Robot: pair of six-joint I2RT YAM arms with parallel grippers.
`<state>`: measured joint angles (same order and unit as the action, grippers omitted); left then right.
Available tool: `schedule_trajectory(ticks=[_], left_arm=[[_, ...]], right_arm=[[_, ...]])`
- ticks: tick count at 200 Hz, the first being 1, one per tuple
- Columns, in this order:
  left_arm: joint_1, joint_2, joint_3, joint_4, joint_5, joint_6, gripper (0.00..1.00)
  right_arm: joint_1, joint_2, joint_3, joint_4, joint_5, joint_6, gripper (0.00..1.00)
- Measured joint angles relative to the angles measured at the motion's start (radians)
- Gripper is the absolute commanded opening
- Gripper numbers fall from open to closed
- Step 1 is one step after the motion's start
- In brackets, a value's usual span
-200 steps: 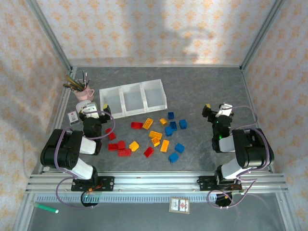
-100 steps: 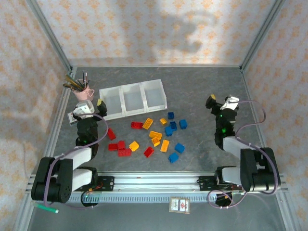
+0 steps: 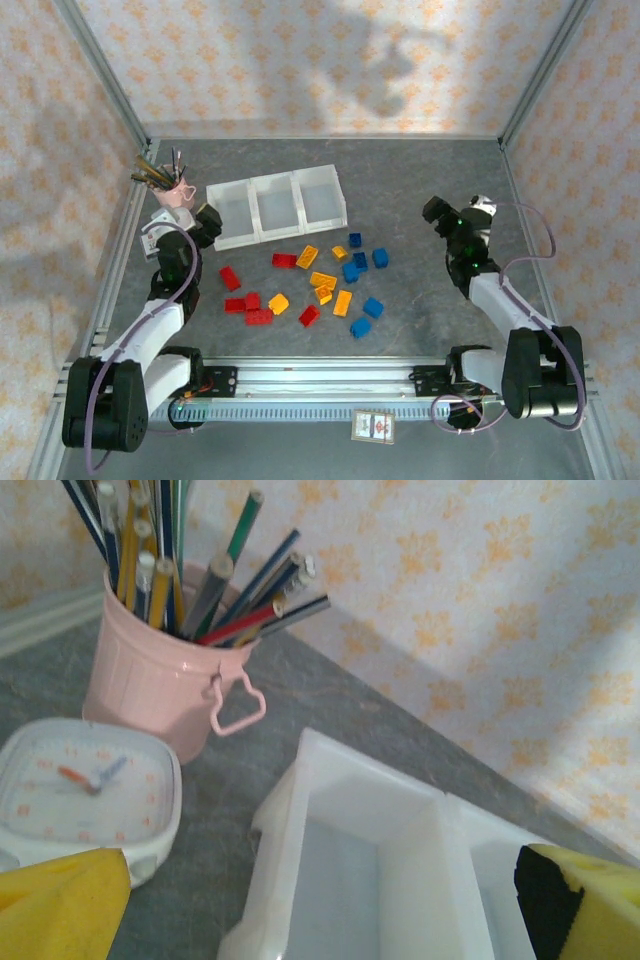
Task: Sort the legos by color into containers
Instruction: Move the lego to the center of the table.
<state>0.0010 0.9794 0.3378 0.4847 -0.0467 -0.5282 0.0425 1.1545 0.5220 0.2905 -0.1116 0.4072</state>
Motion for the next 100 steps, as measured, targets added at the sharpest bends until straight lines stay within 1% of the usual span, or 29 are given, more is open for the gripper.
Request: schedule_trajectory(ticks=[32,46,81,100], left_arm=[[-0.003,-0.095,0.014,-0.145,0.076,-0.048,0.99],[-0.025,-0.123,0.02,-0.206,0.106,-0.066,0.99],[-0.174,-0.137,0.054,-0.36,0.122,-0.079,0.99],[-0.245,-0.123,0.08,-0.43,0.127,-0.085,0.99]], right_arm=[[0.065,0.005,0.06,-0.116,-0.033,0.004,1.0],[0.104,0.011,0.09,-0.154,-0.048,0.003,1.0],[0.206,0.021,0.12,-0.238,-0.087,0.0,1.0],[0.287,0.049,0.135,-0.284,-0.095,-0.005,1.0]])
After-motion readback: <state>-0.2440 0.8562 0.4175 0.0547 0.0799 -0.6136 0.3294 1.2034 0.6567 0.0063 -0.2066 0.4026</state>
